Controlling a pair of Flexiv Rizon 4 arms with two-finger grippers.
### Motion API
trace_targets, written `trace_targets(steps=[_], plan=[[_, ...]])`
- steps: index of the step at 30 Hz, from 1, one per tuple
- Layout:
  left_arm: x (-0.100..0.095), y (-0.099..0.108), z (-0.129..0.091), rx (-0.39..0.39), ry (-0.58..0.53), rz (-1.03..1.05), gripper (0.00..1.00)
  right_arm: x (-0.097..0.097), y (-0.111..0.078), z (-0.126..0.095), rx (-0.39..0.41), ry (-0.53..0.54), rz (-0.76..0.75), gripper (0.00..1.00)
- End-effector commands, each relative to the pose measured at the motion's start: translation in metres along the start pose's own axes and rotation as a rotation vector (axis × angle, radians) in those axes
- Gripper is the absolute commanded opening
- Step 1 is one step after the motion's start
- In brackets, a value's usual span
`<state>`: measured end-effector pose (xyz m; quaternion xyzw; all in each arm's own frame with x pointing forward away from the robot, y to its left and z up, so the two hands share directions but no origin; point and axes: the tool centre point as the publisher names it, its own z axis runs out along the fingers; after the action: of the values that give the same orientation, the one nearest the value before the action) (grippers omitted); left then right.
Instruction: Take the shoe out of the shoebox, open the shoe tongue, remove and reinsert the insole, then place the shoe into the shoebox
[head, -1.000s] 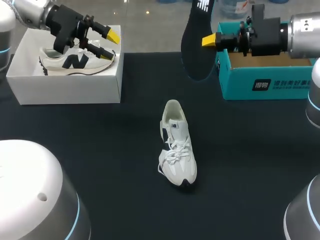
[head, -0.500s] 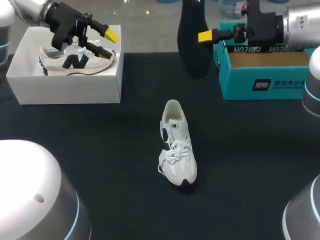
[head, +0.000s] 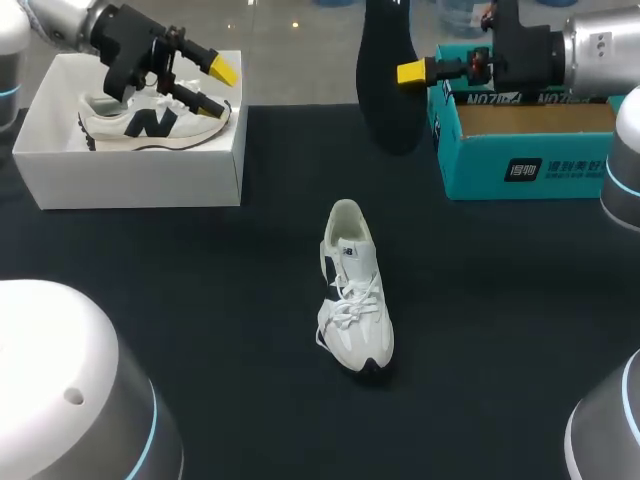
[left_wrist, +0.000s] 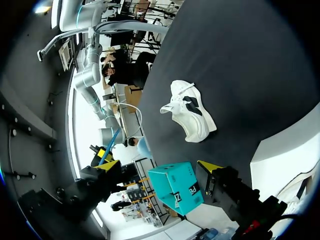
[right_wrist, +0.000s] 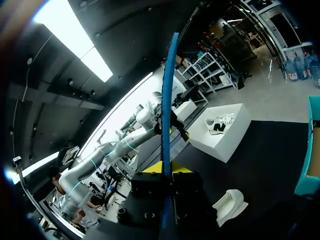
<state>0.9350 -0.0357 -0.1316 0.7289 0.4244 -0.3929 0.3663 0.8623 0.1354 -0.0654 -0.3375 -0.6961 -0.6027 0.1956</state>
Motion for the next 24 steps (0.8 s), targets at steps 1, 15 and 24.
trace_targets(steps=[1, 15, 24], plan=[[0.0, 0.0, -0.001, 0.002, 0.003, 0.001, 1.0, -0.009, 0.001, 0.004, -0.005, 0.008, -0.023, 0.0], [0.0, 0.0, -0.001, 0.002, 0.003, 0.001, 1.0, -0.066, -0.012, 0.044, 0.044, -0.113, -0.115, 0.0], [0.0, 0.0, -0.001, 0.002, 0.003, 0.001, 1.0, -0.097, -0.04, 0.064, 0.044, -0.162, -0.149, 0.0]])
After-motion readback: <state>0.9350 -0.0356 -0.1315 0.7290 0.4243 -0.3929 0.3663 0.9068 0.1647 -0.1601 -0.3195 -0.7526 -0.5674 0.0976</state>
